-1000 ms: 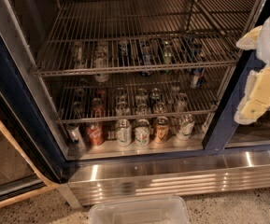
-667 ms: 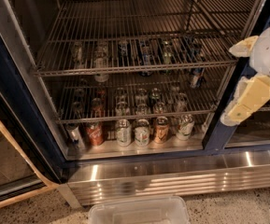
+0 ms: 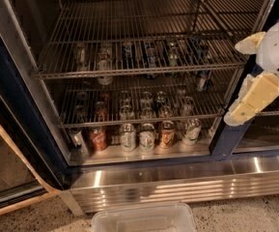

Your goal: Pick green can from middle shelf of fridge

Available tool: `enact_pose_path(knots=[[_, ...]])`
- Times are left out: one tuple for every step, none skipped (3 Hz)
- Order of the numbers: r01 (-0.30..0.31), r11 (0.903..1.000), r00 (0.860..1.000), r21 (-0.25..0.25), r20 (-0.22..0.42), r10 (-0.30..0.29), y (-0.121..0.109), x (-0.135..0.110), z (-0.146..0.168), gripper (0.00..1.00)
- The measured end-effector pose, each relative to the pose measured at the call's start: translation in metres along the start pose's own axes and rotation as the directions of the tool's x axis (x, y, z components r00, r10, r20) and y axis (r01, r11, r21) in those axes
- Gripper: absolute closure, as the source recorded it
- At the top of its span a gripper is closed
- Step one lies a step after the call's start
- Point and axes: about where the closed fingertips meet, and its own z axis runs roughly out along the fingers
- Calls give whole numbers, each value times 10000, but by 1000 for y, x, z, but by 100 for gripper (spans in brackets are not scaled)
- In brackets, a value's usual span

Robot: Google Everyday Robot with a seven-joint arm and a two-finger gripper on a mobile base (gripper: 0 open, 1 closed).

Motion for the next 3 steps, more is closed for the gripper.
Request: enact_pose_path(knots=[[-76,9998,9995,-204,290,81,5,-5,17,0],[-524,9976,9946,-457,868,563,15,-6,44,0],[-959,9906,9771,-977,1805,1124,23,-13,86,0]])
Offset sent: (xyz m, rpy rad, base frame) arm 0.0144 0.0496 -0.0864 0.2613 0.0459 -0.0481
